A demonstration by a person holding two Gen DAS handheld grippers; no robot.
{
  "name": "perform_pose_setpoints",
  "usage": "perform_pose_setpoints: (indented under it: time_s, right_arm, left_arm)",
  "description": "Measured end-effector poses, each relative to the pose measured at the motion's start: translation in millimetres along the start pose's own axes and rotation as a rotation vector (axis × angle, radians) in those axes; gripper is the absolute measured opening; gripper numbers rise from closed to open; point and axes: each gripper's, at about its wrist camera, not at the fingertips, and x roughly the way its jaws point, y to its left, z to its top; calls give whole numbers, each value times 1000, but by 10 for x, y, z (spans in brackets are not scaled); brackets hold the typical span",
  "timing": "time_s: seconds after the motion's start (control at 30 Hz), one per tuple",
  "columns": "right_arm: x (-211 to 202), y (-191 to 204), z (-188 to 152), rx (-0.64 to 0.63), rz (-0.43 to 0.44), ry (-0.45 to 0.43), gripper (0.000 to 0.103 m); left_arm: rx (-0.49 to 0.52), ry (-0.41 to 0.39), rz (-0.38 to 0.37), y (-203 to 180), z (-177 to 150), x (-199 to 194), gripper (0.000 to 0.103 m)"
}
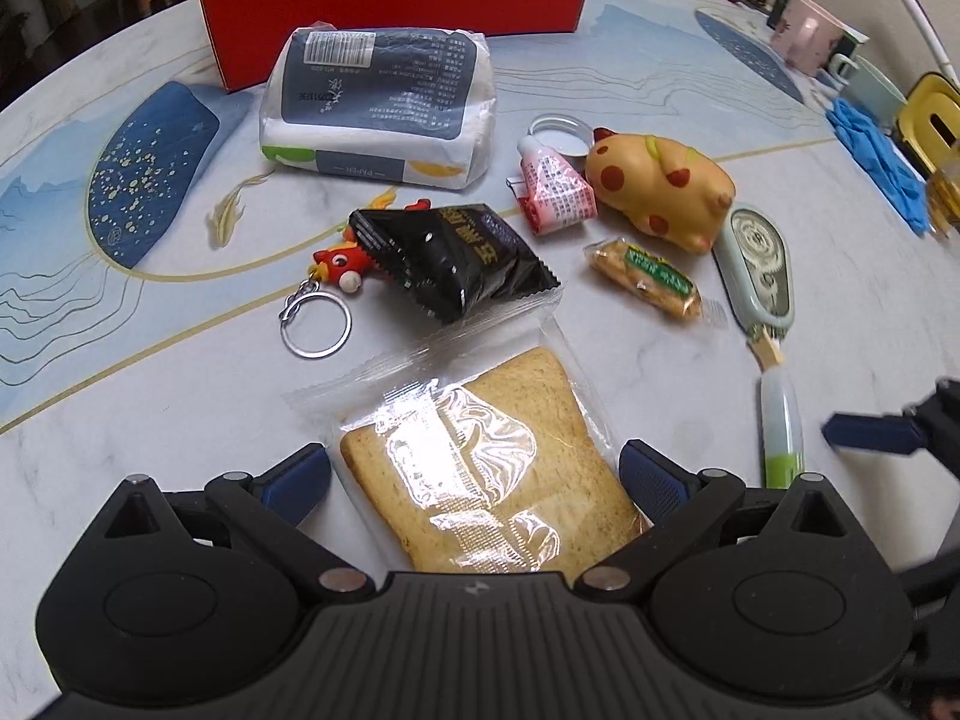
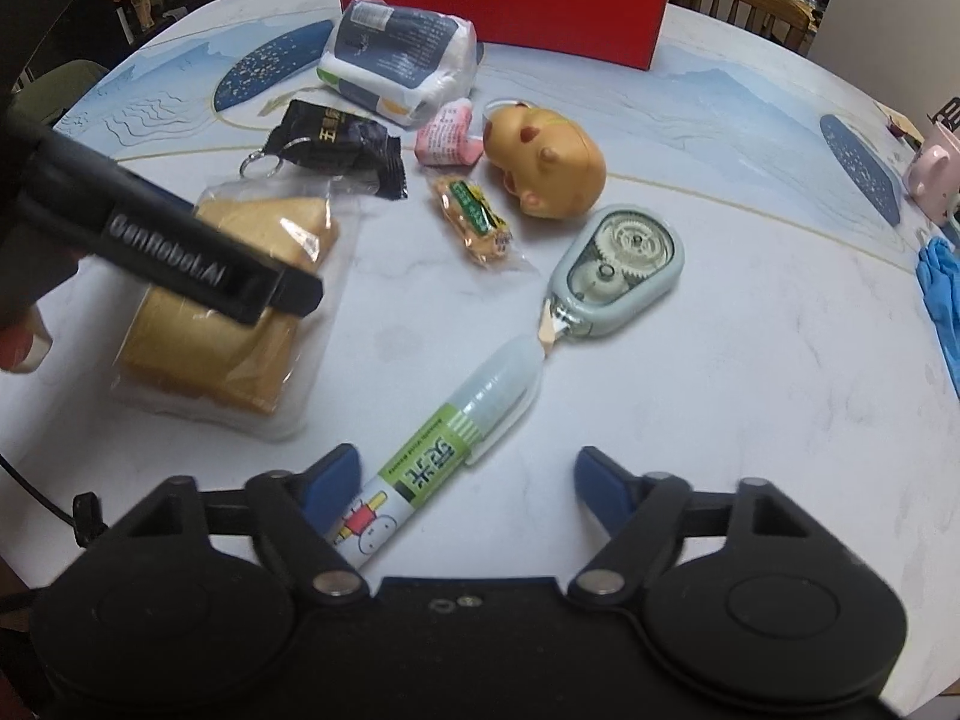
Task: Organize objects
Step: 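Grasp the bagged bread slice with the left gripper while the right grasps the glue stick, then carry the bread bag and glue stick over the red shoebox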
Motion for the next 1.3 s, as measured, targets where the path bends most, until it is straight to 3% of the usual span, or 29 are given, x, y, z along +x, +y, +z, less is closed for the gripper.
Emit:
perform_pose_setpoints:
  time_s: [0.2, 0.3, 0.43, 0.83, 1.3]
  right_arm:
    - [13, 9, 72, 2, -9, -12, 50]
    - [24, 9, 99, 8, -14, -13, 35]
    - [15, 7, 105, 17, -52, -26, 22]
    - [-188, -107, 222, 73, -66, -93, 21]
    - [-530, -383, 856, 112, -15, -223, 20]
  left_arm:
    - [41, -10, -20, 83, -180, -92, 103]
    - [45, -25, -32, 116, -251, -157, 92]
    - [24, -26, -38, 143, -291, -224, 88]
    - [-33, -61, -62, 259, -254, -455, 83]
    - [-63, -175, -86, 282, 314, -853, 83]
